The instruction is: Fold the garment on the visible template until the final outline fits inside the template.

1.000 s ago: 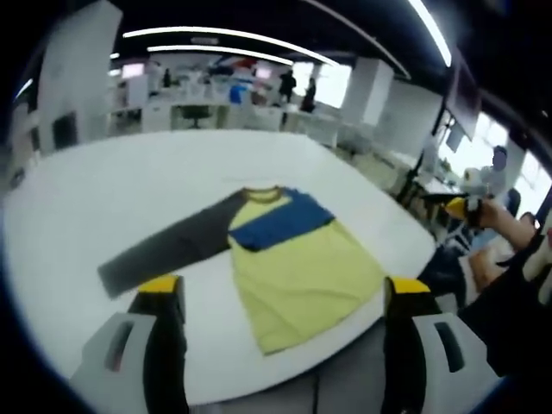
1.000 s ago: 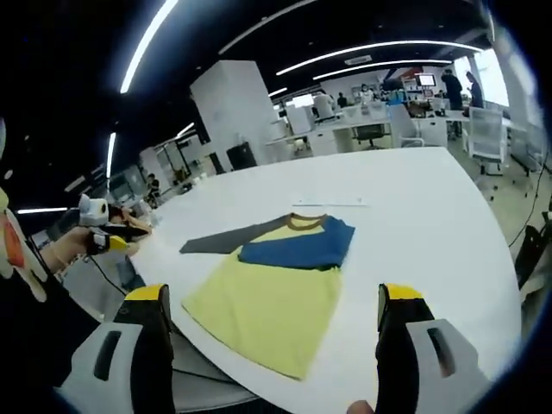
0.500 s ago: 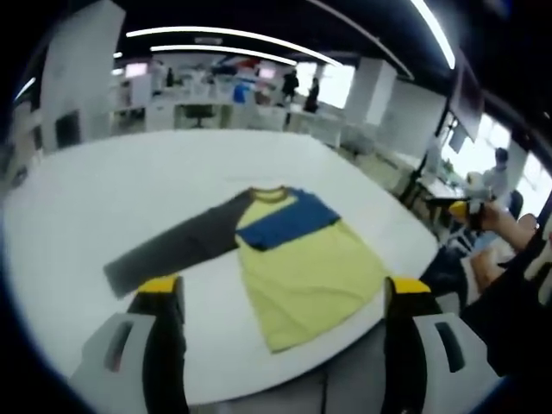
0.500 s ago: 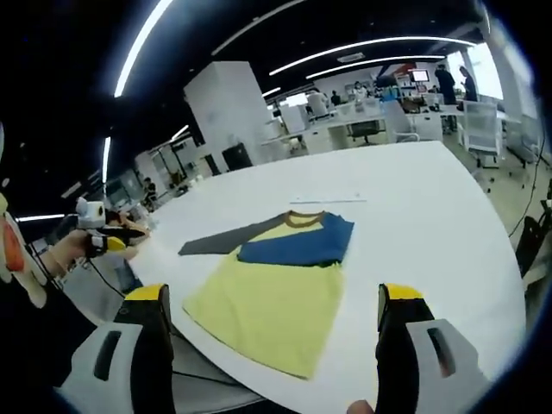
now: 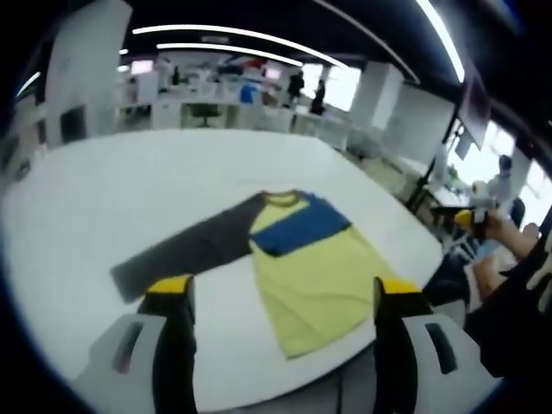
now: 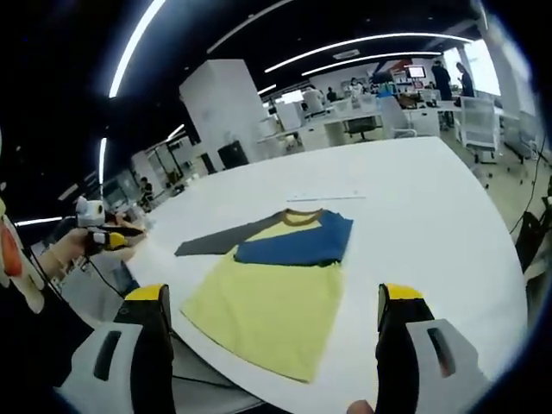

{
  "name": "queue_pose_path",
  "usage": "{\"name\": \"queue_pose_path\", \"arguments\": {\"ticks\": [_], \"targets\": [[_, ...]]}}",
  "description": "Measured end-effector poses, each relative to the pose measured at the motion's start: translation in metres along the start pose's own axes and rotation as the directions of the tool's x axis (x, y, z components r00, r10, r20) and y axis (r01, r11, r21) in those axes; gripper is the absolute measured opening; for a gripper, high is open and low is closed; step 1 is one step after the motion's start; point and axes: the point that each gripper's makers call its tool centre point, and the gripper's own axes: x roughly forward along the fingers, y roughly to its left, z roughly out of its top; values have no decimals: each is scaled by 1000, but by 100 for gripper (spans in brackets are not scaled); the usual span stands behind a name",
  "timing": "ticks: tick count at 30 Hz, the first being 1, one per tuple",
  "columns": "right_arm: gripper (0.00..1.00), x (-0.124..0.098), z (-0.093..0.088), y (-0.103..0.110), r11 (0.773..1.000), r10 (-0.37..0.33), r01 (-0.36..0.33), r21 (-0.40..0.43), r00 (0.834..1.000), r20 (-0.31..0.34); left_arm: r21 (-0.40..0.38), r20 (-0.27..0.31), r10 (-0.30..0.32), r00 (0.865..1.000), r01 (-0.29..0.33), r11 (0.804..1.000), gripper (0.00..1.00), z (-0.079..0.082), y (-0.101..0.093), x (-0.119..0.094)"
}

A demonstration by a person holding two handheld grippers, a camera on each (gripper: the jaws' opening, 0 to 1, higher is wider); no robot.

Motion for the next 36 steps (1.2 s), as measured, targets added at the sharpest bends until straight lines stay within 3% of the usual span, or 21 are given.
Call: {"name": "queue_pose_path", "arguments": {"ticks": [9, 12, 19, 36], "targets": [[100, 11, -6, -4, 1000, -10, 11, 18, 1000, -24, -29, -15, 60, 998, -60, 998, 71, -5, 40, 7], [100, 17, -5, -6, 999, -18, 19, 29, 999, -28, -52, -5, 98, 995, -99, 994, 65, -6, 62, 10], [100, 31, -10, -6, 999, -21, 23, 32, 998, -63, -90, -11, 185, 983, -185, 979, 60, -10, 109, 15], [100, 56, -13, -10, 998, -34, 39, 41, 993, -113, -127, -55, 241, 969, -246, 961, 51, -22, 178, 40]]}}
